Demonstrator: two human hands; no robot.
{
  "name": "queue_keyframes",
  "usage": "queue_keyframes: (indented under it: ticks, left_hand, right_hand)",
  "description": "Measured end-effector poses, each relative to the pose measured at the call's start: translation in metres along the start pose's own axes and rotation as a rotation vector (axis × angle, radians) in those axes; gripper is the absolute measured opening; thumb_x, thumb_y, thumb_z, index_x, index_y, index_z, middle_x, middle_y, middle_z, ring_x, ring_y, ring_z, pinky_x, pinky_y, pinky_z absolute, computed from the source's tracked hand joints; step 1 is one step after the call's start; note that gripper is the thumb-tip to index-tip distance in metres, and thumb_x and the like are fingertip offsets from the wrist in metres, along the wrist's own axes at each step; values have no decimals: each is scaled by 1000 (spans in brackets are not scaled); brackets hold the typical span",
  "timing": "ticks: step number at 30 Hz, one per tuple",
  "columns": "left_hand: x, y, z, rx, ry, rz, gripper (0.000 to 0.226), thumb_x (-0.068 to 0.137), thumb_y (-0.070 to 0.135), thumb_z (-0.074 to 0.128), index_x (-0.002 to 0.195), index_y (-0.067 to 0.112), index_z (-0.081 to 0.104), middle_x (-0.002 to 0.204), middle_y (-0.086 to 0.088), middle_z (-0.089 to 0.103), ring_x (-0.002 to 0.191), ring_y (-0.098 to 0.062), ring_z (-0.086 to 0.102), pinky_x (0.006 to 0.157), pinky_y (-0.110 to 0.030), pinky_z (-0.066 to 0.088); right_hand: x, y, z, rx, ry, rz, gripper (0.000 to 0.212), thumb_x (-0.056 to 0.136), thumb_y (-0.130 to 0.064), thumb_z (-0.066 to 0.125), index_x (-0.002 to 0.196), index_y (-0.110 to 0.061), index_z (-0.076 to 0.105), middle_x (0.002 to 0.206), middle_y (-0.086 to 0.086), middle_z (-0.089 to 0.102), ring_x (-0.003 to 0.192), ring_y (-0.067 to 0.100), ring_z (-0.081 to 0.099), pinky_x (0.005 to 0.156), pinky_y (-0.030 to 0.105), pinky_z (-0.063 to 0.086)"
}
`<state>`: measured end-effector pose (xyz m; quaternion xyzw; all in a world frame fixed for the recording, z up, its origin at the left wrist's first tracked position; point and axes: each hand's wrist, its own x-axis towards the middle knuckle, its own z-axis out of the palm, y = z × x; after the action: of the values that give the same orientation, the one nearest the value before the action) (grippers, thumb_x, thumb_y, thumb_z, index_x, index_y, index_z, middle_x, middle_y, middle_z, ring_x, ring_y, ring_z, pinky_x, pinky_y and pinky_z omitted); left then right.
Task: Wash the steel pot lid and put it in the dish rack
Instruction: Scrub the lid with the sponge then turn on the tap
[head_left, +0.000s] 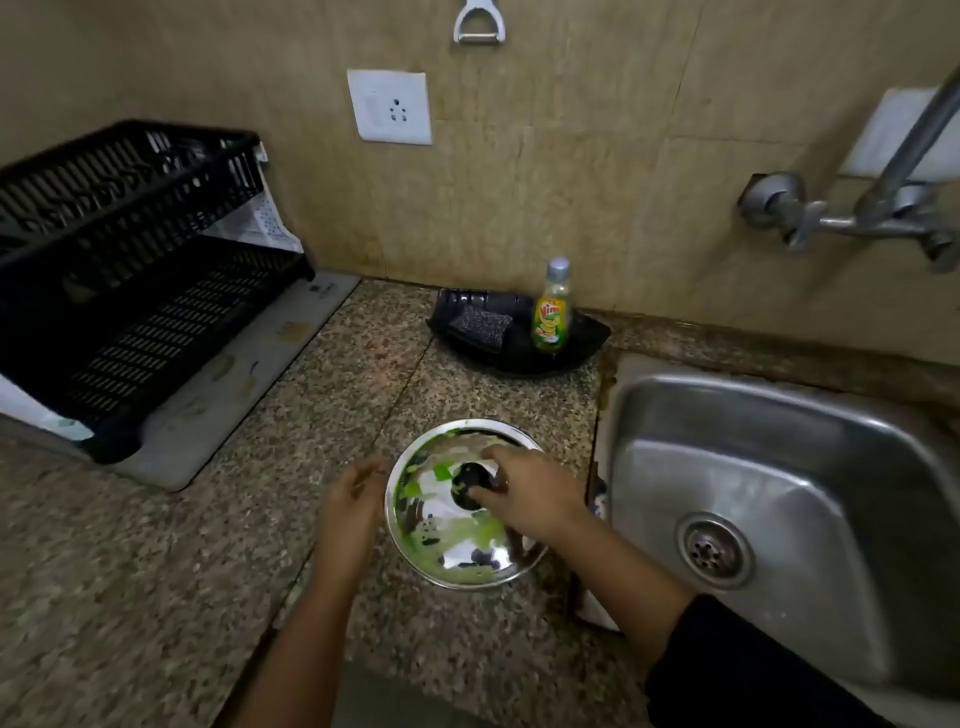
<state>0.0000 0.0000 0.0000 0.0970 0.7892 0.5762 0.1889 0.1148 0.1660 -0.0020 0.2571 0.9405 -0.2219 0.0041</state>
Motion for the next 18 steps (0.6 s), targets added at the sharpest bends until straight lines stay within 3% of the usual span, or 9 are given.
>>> queue_keyframes:
  ticks: [4,8,14,18]
  left_hand:
    - [29,-8,-8,41,-26,9,25,95,23,53,116,15,63,110,4,58,103,-14,53,89,-30,40]
    - [49,-21,-15,43,-51,-31,18,93,24,56,108,22,66,114,1,64,112,-19,58,102,-41,44]
    - [70,-18,-12,99,-89,-8,29,95,24,54,120,13,62,126,-5,61,114,-19,56,96,-33,42]
    - [79,-3,2,83,-87,-13,29,95,22,53,119,9,63,122,-10,64,106,-20,58,91,-32,44]
  right_hand:
    - [16,-14,17,-184,-66,-38,56,87,-59,52,125,-19,47,114,9,62,98,30,61,68,34,45]
    - [27,-13,30,-157,-49,-27,52,85,-59,53,118,-19,44,104,10,62,89,30,61,64,35,45]
    - [26,-11,29,-90,-17,-51,48,86,-54,55,117,-17,50,106,9,62,91,29,60,74,38,51]
    - [17,-9,18,-29,80,-73,49,86,-53,57,122,-20,50,108,6,62,95,26,60,75,36,50]
